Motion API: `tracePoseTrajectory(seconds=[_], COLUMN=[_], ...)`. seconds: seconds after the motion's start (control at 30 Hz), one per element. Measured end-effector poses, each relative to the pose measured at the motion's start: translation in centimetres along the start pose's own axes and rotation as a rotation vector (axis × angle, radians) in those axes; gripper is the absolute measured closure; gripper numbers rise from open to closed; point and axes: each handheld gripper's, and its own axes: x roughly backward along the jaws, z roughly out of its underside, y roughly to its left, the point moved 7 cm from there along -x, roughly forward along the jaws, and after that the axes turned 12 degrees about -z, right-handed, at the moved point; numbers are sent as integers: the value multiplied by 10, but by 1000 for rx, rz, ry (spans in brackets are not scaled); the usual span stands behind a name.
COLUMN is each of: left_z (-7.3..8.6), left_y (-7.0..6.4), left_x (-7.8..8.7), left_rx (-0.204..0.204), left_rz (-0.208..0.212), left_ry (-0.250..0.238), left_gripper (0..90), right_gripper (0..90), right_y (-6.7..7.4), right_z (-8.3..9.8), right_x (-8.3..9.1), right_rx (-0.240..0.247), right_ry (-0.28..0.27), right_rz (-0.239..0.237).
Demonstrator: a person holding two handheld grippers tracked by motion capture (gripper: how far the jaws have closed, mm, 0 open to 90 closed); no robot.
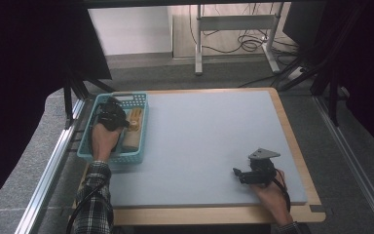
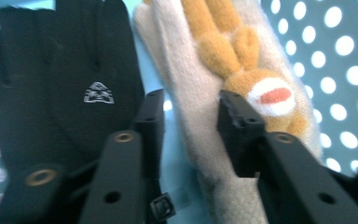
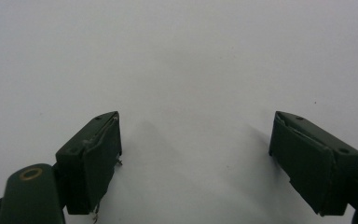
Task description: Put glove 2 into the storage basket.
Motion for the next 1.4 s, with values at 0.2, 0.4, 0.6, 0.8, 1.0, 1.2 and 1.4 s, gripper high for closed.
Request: tracePoseTrajectory(seconds=[0.2,0.4,0.6,0.8,1.0,1.2,1.4], left_z=[0,3,6,8,9,12,15], left_y=[10,18,23,24,22,19,14], left_x=[7,13,16,21,28,36,43], left_rx=[11,24,27,40,28,4,-5], left_rz=[-24,-22,-4,16,35,56,83], left_ry=[-28,-53,-69,-93,-129,-162,-189], left_gripper=[389,278,206,141,105,82,65], right_gripper=[163,163,163,163,163,162,163], right_y=[0,0,0,0,0,0,0], right_z=[0,0,0,0,0,0,0], right_x=[0,0,0,0,0,0,0], right_rx=[0,1,2,2,2,3,3], right_ry=[0,1,2,2,2,2,2], right_rz=[0,0,1,1,1,1,1])
